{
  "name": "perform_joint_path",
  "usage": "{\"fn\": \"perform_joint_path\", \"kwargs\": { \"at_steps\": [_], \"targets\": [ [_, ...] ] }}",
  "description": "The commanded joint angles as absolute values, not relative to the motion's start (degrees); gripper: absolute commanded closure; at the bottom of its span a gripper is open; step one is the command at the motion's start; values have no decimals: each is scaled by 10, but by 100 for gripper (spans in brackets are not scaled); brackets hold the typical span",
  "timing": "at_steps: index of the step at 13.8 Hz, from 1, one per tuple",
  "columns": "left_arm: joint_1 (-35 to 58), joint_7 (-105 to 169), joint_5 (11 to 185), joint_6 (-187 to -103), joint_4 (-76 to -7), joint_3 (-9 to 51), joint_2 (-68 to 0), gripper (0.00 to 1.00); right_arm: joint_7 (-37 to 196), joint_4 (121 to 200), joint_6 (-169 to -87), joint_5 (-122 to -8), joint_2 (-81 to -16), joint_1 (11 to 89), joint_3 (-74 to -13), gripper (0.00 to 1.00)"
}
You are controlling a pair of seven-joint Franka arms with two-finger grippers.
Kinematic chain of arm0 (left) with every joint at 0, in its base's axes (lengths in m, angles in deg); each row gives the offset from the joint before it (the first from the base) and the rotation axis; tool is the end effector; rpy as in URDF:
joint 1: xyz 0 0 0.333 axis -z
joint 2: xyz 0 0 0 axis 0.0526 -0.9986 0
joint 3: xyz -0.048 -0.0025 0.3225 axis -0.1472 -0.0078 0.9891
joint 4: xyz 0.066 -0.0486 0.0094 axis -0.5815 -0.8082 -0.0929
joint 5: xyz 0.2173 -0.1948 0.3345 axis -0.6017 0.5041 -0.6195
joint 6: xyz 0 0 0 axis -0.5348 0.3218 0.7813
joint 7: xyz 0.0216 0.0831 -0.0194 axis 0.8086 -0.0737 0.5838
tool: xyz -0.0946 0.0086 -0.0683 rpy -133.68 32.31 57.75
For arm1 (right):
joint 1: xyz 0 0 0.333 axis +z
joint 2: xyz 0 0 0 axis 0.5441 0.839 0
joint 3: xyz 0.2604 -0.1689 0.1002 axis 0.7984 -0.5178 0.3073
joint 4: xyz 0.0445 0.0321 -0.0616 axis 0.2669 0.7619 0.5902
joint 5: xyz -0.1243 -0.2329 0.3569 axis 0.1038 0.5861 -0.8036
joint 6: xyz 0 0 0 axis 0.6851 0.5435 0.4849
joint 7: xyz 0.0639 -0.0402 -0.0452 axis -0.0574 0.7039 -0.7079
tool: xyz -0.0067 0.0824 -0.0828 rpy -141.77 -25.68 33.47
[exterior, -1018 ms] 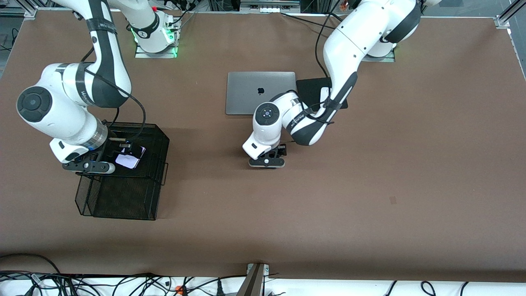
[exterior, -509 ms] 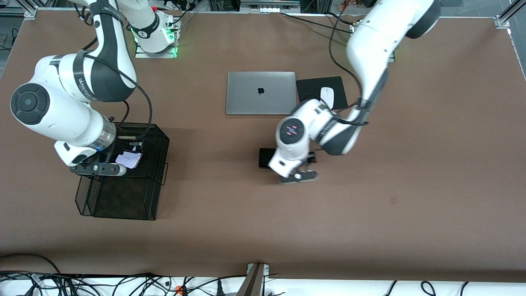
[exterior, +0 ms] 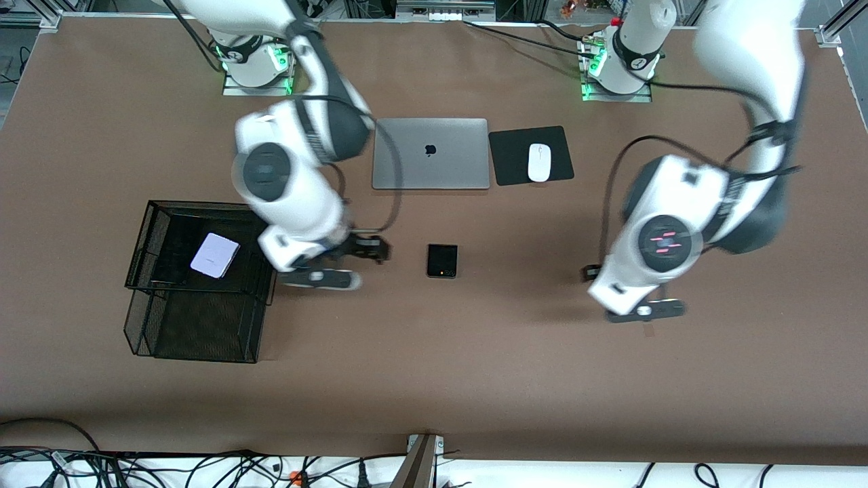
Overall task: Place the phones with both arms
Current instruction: 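Set the flip phone on mid-table with the left gripper, then grasp the flip phone with the right gripper while the left gripper withdraws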
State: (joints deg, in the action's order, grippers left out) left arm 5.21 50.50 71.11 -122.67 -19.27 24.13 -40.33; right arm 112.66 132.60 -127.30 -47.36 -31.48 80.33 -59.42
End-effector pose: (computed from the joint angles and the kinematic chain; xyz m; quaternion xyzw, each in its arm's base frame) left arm 0.7237 -0.1526 0.3766 -0.9889 -0.0489 0.0777 0.1168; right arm 0.6760 0.4425 0.3601 -0.9973 0.0317 -0.0276 0.0605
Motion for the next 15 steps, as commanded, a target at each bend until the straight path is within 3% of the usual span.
{"fn": "perform_joint_path", "kwargs": {
  "at_steps": [1, 5, 15],
  "targets": [
    [-6, 431, 724, -1191, -238, 234, -312, 0, 1163, 1276, -1352, -484, -225, 831, -573, 0],
    [-86, 303, 771, -1148, -233, 234, -233, 0, 1185, 1277, -1447, -478, -153, 866, -563, 0],
    [-94, 289, 849, -1114, -239, 235, -180, 0, 1190, 1315, -1452, -409, -139, 904, -563, 0]
  ]
}}
